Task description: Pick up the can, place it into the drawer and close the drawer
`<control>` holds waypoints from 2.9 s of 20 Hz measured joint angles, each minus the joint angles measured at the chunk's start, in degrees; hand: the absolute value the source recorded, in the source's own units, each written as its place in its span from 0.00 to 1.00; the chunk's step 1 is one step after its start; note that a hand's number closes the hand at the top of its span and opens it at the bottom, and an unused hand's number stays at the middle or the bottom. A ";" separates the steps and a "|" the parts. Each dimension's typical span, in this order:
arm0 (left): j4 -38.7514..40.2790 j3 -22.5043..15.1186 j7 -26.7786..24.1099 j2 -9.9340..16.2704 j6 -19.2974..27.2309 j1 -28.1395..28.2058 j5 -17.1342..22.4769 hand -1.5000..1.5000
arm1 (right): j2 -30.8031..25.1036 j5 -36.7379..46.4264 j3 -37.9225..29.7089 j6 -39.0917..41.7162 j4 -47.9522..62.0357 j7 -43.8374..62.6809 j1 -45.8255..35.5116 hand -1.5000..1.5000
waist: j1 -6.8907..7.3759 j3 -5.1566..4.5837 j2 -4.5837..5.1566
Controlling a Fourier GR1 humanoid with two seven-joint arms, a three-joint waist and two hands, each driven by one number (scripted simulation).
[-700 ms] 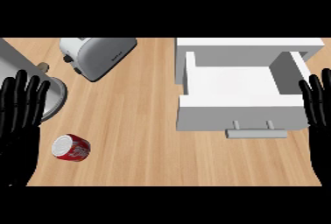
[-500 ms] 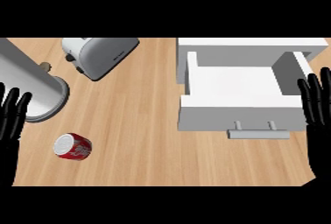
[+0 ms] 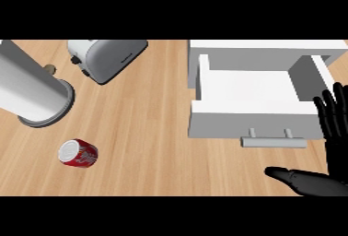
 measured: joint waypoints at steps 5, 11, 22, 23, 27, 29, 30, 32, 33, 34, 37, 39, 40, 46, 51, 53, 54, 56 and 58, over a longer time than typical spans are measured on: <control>-0.60 5.11 4.85 1.46 -0.89 -0.43 4.63 0.00 | -0.27 -1.13 -1.52 1.09 0.93 -0.26 1.33 0.00 | -0.42 0.01 0.04; 0.39 5.45 6.34 -0.19 -2.09 -2.45 3.03 0.00 | -0.23 -1.70 -2.71 2.47 0.83 -1.57 3.32 0.00 | -0.67 0.04 0.07; 7.81 -0.12 1.81 -6.71 -3.54 -3.54 -8.12 0.00 | -0.35 -3.23 -4.91 4.37 -0.35 -2.35 4.55 0.00 | -0.82 0.03 0.10; 9.28 -0.57 -0.09 -7.50 -3.84 -2.99 -9.51 0.00 | -0.11 -3.03 -4.79 4.45 -0.67 -2.55 5.19 0.00 | -0.83 0.03 0.09; 15.03 -1.52 -4.71 -9.00 -3.60 -3.71 -13.79 0.00 | -0.47 -3.48 -5.76 5.27 -1.16 -2.51 5.25 0.00 | -0.82 0.02 0.10; 18.80 -1.32 -8.00 -9.13 -3.89 -3.98 -15.33 0.00 | -0.67 -3.99 -6.55 5.39 -0.81 -2.26 4.54 0.00 | -0.80 0.02 0.11; 20.16 -1.25 -9.20 -9.29 -3.61 -4.26 -16.09 0.00 | -0.52 -3.87 -6.52 5.65 -1.15 -2.38 5.12 0.00 | -0.81 0.01 0.10; 22.96 -1.50 -11.83 -9.96 -3.07 -4.24 -17.69 0.00 | -0.27 -4.00 -6.63 5.76 -2.26 -1.87 5.70 0.00 | -0.82 0.01 0.10; 24.54 -1.41 -13.28 -10.16 -2.90 -4.24 -18.27 0.00 | -0.46 -4.28 -6.94 5.84 -2.73 -1.15 5.54 0.00 | -0.82 0.02 0.10; 26.70 -1.38 -15.23 -10.44 -2.63 -4.43 -19.05 0.00 | -0.53 -4.74 -7.46 6.31 -2.40 -1.77 5.85 0.00 | -0.83 0.01 0.09; 30.69 -0.65 -17.96 -10.33 -1.77 -5.22 -19.74 0.00 | -0.65 -5.16 -8.35 7.06 -2.89 -2.11 6.32 0.00 | -0.83 0.02 0.10; 34.76 0.05 -19.61 -9.71 -1.02 -7.09 -20.36 0.00 | -0.60 -5.36 -8.57 6.97 -3.15 -1.13 5.88 0.00 | -0.85 0.02 0.10; 37.35 0.45 -20.92 -9.24 -1.02 -8.00 -20.53 0.00 | -0.82 -5.35 -8.83 6.89 -3.10 -0.63 5.30 0.00 | -0.85 0.02 0.11; 46.26 1.40 -25.32 -7.81 -0.15 -11.05 -20.92 0.00 | -0.67 -5.71 -9.84 7.85 -3.44 -0.37 5.17 0.00 | -0.85 0.01 0.10; 55.47 1.57 -30.74 -7.32 1.72 -14.20 -22.11 0.00 | -0.12 -4.67 -9.21 7.54 -7.16 2.44 5.93 0.00 | -0.94 0.01 0.11; 59.55 2.36 -32.67 -6.38 1.86 -15.89 -21.61 0.00 | -0.33 -4.98 -9.71 7.86 -7.91 3.10 5.86 0.00 | -0.96 0.01 0.11; 61.17 2.50 -33.30 -6.10 2.12 -16.68 -21.42 0.00 | -0.52 -4.87 -9.77 7.60 -8.35 4.31 5.23 0.00 | -0.94 0.01 0.11; 65.54 3.31 -34.72 -4.49 1.81 -18.96 -20.75 0.00 | -0.18 -4.79 -9.94 7.97 -8.21 3.80 5.54 0.00 | -0.97 0.00 0.12; 68.80 3.65 -35.87 -3.39 1.97 -20.63 -20.43 0.00 | -0.75 -5.41 -10.96 8.09 -7.33 4.28 4.27 0.00 | -0.94 0.00 0.13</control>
